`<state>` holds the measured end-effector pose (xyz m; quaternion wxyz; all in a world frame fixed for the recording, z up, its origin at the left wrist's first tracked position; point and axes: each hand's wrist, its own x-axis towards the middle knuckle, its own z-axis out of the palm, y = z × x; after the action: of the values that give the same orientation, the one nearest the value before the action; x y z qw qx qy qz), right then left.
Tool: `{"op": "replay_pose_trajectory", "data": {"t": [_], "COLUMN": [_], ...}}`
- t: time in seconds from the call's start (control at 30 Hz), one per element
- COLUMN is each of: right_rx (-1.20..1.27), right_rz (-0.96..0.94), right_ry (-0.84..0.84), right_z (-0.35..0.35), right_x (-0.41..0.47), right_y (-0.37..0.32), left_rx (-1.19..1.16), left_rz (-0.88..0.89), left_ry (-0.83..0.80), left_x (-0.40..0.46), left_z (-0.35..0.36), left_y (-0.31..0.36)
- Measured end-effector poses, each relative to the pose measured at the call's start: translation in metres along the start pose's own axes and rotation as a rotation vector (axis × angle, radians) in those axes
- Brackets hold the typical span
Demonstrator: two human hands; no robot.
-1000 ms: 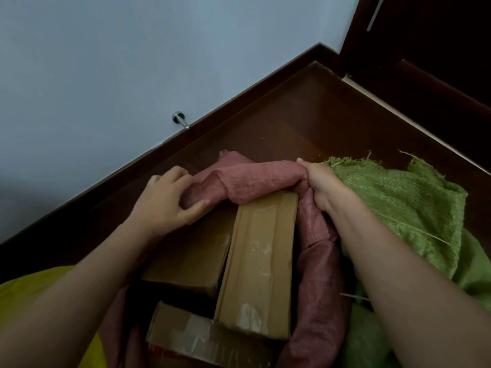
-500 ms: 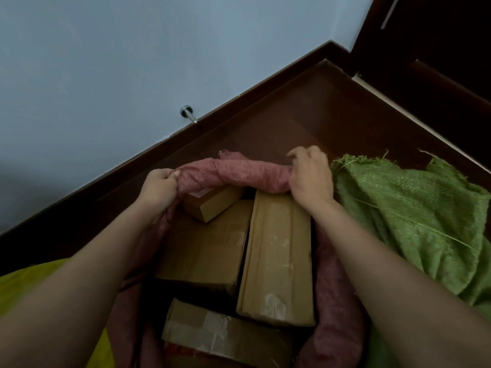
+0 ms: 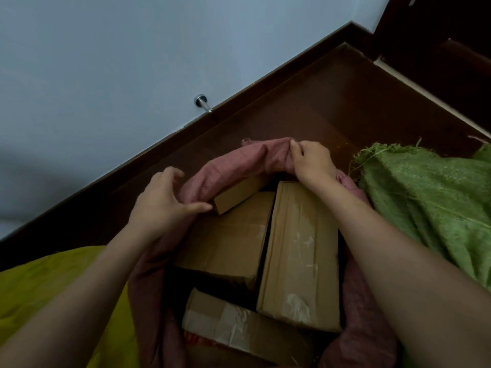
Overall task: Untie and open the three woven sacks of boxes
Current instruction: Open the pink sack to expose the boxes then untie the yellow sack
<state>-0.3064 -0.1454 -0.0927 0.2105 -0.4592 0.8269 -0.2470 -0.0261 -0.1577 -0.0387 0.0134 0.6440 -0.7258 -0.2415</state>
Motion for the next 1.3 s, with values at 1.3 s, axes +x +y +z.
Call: {"op": "replay_pose_trajectory", "data": {"t": [1.3], "right_rx": [-0.618], "right_rz": [0.237], "right_ry": [0.165], "right_z": [-0.059], "right_x": [-0.175], "right_y": [0.035], "left_rx": [-1.063], "left_rz": [-1.022], "left_ry": [0.189], "left_x": [-0.150], "left_z": [0.035], "left_y": [-0.045]}}
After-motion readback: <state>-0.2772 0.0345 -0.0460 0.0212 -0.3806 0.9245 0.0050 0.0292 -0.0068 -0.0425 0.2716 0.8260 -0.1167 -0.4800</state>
